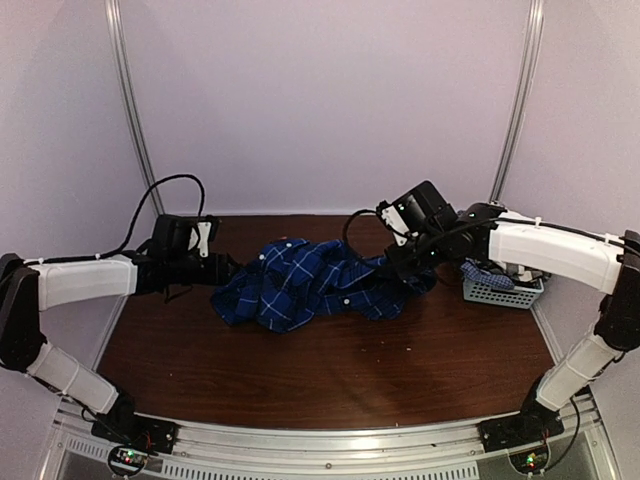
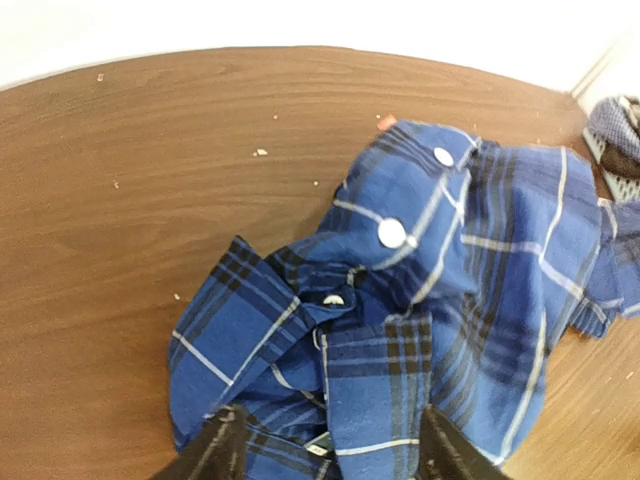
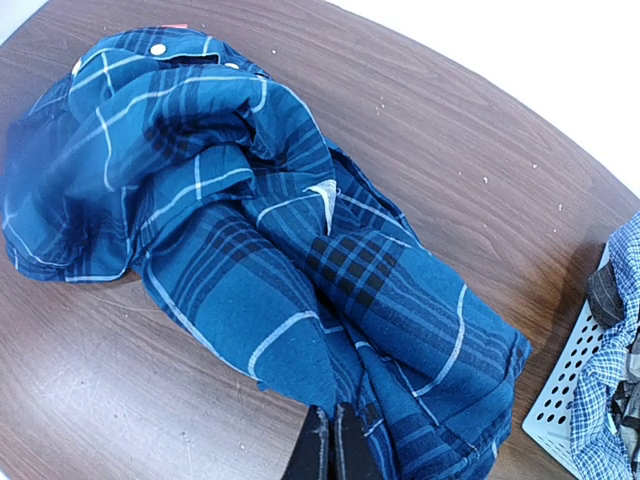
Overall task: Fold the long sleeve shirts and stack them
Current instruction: Pick up the crumpled shirt from the center of the board.
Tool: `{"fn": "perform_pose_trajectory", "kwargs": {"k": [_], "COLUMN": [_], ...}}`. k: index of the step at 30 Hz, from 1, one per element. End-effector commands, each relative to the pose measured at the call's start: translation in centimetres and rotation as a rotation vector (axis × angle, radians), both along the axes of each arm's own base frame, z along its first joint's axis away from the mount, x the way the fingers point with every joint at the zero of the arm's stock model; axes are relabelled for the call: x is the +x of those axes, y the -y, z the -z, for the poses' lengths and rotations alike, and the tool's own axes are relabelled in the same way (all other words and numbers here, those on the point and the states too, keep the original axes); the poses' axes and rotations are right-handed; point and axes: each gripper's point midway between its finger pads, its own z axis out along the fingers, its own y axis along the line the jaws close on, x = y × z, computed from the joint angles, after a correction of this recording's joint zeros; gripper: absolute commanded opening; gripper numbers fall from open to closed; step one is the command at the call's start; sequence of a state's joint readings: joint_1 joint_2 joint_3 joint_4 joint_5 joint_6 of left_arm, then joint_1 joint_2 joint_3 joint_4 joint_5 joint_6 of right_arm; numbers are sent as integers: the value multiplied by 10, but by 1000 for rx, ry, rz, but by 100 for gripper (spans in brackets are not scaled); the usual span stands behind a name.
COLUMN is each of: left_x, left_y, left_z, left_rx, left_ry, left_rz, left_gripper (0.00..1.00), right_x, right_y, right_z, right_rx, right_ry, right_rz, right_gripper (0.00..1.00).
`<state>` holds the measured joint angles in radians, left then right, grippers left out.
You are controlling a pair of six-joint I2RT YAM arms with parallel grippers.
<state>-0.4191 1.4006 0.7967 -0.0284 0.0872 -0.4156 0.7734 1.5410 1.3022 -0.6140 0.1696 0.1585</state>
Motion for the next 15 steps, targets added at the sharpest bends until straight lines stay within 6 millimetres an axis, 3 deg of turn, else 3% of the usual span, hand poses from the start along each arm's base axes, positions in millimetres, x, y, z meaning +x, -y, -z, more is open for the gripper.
{"fn": "perform_pose_trajectory", "kwargs": {"k": [1, 3, 7, 11, 15], "left_x": [-6, -21, -51, -71, -77], "left_y": [16, 37, 73, 100, 120], "left_z": [-18, -30, -45, -33, -8], "left_rx": [-52, -67, -89, -42, 54], "left_ry": [59, 121, 183, 181, 150], "left_rz": [65, 141, 266, 332, 361], "left_gripper": [67, 78, 84, 86, 87], "right_x": [-1, 2, 8, 9, 11], "right_y": [10, 10, 10, 7, 7], "right_z": [-2, 0, 4, 3, 0], "right_rx": [-21, -11, 15, 46, 68], "right_ry": [3, -9, -36, -48, -54], "right_rz": [16, 26, 42, 35, 37], "right_gripper": [0, 0, 0, 0, 0]}}
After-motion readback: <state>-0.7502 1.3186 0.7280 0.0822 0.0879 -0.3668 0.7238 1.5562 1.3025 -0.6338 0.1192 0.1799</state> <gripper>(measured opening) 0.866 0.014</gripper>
